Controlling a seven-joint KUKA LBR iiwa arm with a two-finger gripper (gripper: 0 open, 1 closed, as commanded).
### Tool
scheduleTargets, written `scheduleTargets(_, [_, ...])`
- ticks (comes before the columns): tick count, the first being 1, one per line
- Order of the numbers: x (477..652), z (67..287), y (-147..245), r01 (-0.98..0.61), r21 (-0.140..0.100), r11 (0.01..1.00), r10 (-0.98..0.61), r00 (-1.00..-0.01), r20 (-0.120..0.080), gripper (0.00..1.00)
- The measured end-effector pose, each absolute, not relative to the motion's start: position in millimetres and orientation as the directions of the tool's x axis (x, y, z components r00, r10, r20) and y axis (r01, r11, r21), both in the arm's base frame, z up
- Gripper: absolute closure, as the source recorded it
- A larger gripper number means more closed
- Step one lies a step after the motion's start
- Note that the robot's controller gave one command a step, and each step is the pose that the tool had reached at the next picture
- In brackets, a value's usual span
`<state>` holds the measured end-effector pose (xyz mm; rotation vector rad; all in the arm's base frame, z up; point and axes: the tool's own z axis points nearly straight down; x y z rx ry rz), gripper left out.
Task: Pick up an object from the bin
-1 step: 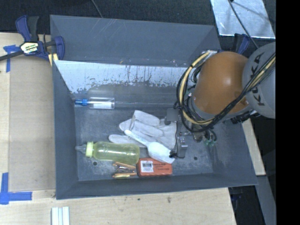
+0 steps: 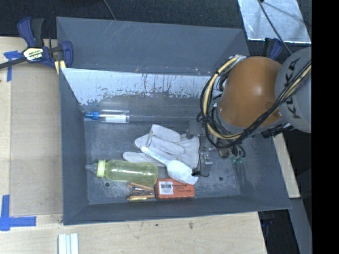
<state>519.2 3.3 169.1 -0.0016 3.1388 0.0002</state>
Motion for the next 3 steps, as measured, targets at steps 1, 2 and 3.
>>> scheduleTargets(1, [528.8,132,13,-0.025,-0.001,1.0,-0.025,-1.0,-0.013,0.0])
scheduleTargets(2, [531.1,117,18,-0.034,-0.001,0.999,-0.034,-0.999,-0.007,0.0])
scheduleTargets(3, [534.8,106,42,-0.082,0.003,0.997,-0.082,-0.997,0.004,0.0])
